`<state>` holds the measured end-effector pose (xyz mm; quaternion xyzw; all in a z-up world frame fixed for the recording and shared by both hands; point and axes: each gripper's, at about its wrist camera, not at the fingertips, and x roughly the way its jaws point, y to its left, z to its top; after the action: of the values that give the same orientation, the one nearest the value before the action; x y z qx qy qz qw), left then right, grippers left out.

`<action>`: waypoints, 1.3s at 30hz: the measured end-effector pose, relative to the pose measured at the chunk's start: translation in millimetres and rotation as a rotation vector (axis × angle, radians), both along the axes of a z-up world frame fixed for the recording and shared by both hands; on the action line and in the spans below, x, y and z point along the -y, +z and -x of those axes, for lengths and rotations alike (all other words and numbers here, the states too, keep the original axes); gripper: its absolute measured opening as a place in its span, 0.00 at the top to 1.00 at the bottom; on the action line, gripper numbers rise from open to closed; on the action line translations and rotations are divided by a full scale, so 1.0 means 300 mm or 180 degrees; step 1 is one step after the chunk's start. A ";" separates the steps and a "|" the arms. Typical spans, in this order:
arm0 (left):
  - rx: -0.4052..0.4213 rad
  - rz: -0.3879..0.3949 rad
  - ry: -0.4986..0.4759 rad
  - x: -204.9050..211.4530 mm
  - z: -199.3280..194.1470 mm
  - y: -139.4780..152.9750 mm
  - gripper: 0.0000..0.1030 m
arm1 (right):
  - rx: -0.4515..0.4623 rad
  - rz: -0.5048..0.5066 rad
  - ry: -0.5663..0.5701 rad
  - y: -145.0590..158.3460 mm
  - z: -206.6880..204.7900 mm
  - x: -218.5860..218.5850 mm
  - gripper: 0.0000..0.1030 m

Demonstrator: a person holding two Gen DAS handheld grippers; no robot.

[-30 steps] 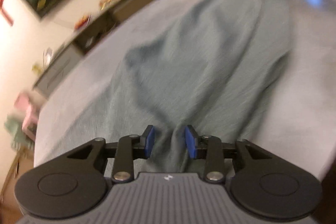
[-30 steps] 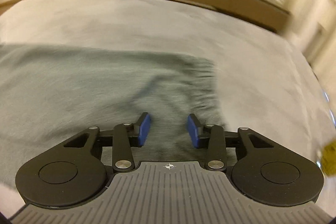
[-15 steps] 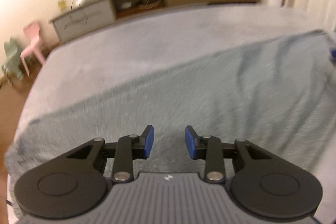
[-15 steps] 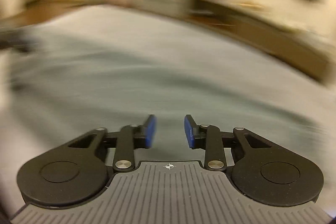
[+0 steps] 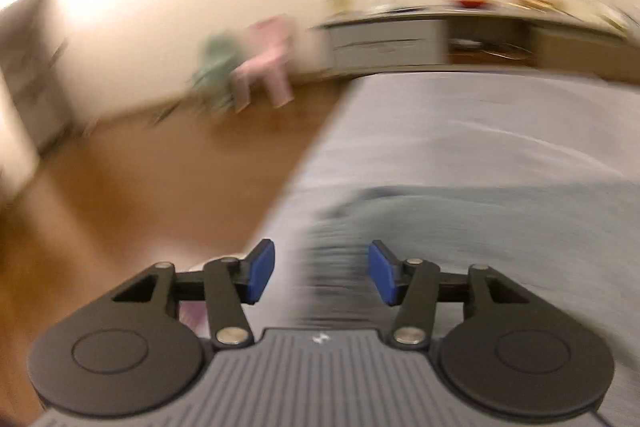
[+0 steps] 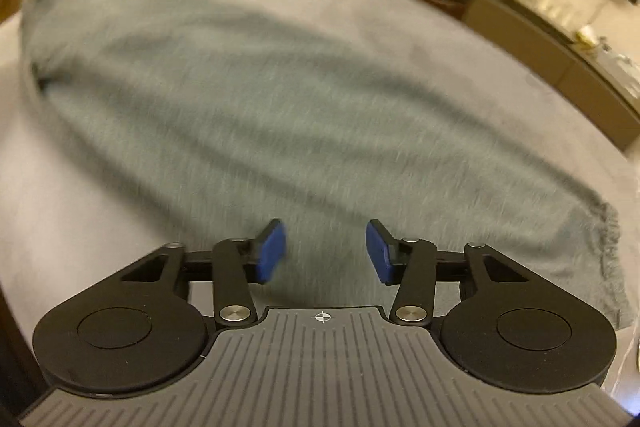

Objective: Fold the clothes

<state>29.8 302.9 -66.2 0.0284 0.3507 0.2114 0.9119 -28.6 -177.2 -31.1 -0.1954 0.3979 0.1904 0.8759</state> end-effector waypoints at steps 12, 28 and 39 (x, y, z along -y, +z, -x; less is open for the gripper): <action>0.0068 0.0652 -0.0616 -0.061 -0.039 -0.055 0.66 | 0.0256 -0.0418 0.1216 0.114 -0.291 -0.854 0.45; 0.0557 0.0254 -0.1010 -0.030 -0.030 -0.015 0.74 | 0.0094 -0.0560 0.1573 0.001 -0.511 -1.182 1.00; 0.0549 0.0027 -0.0777 -0.026 0.006 -0.018 0.52 | 0.0324 -0.0345 0.1098 0.009 -0.437 -1.157 0.84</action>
<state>27.9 310.8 -71.5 0.0487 0.2660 0.0991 0.9576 102.5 169.8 -28.2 -0.2227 0.3028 0.3487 0.8586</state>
